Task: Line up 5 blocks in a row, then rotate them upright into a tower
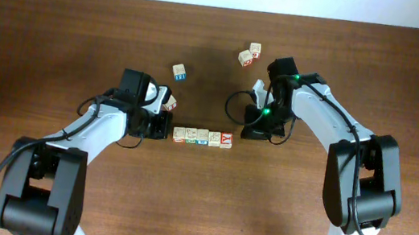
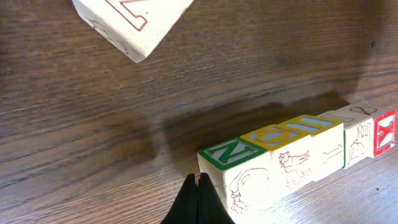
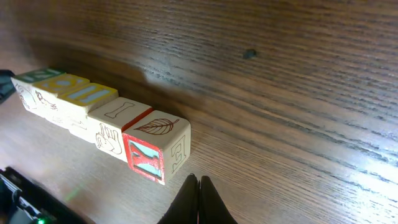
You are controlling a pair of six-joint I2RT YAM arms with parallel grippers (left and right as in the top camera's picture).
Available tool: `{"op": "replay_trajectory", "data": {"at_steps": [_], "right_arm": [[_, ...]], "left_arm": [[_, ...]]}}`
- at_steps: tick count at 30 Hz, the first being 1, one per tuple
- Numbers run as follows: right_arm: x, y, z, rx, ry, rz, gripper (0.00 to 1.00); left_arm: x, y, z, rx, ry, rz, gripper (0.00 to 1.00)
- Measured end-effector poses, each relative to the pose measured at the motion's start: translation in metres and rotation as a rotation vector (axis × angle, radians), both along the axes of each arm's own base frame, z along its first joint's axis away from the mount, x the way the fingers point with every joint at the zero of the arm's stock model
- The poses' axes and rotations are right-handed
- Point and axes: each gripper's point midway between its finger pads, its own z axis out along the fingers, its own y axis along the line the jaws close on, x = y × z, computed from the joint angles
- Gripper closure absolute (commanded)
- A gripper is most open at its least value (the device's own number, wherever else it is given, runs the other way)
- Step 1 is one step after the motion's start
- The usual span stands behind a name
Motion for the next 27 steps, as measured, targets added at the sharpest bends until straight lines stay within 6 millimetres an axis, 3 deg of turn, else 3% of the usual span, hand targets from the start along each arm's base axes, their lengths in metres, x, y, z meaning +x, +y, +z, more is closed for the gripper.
{"op": "replay_trajectory", "data": {"at_steps": [5, 15, 21, 27], "right_arm": [[0.0, 0.0, 0.0, 0.0, 0.002, -0.007, 0.96], [0.0, 0.0, -0.001, -0.004, 0.019, -0.033, 0.96], [-0.005, -0.001, -0.022, -0.024, 0.085, -0.055, 0.96], [0.003, 0.001, -0.025, -0.015, 0.072, -0.093, 0.96]], "left_arm": [[-0.003, -0.002, -0.011, -0.004, 0.035, 0.004, 1.0], [-0.001, -0.011, -0.006, -0.06, 0.025, -0.005, 1.0], [-0.001, -0.013, -0.005, -0.081, 0.043, 0.021, 1.0], [-0.001, -0.013, -0.005, -0.087, 0.054, 0.041, 1.0]]}}
